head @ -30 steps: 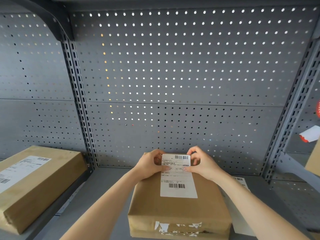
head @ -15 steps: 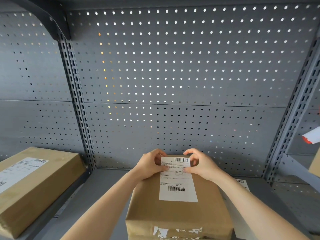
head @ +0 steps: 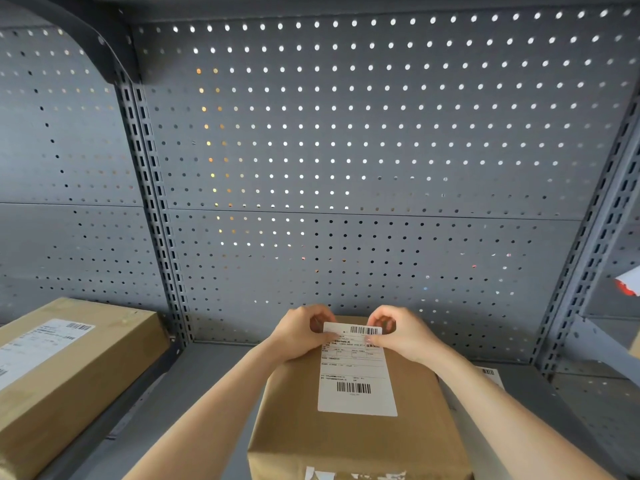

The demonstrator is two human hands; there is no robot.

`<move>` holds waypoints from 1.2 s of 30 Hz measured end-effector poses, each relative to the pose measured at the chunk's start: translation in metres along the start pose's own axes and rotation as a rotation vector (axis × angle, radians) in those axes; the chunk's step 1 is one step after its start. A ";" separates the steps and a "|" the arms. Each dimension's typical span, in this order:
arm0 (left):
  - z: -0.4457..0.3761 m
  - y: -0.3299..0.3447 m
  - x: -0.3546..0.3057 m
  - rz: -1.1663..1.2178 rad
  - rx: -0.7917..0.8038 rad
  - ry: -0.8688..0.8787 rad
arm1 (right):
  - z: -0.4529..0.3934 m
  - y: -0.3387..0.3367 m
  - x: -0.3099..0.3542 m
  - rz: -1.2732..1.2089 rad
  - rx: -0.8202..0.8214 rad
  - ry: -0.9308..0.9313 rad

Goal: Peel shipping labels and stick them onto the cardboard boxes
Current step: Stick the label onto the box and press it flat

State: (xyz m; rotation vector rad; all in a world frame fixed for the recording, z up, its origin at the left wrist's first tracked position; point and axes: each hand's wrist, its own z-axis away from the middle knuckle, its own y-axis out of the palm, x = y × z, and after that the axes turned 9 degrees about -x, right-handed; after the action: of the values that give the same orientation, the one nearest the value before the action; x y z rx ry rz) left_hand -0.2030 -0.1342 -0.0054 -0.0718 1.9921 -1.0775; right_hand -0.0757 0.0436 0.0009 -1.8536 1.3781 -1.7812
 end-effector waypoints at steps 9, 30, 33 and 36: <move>-0.002 0.000 -0.002 0.013 -0.007 -0.014 | -0.003 -0.002 0.001 -0.018 0.006 -0.016; -0.010 0.008 0.005 -0.057 -0.091 0.008 | -0.014 0.007 -0.007 0.000 -0.045 -0.026; -0.011 0.011 0.008 -0.073 -0.099 0.018 | -0.014 0.008 -0.009 0.000 -0.062 -0.025; -0.012 0.012 0.007 -0.055 -0.099 0.004 | -0.015 0.010 -0.011 0.008 -0.094 -0.031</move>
State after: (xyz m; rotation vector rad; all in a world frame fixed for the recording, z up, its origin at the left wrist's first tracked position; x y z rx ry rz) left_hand -0.2119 -0.1221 -0.0153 -0.1778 2.0567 -1.0142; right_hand -0.0913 0.0523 -0.0103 -1.9112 1.4792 -1.7039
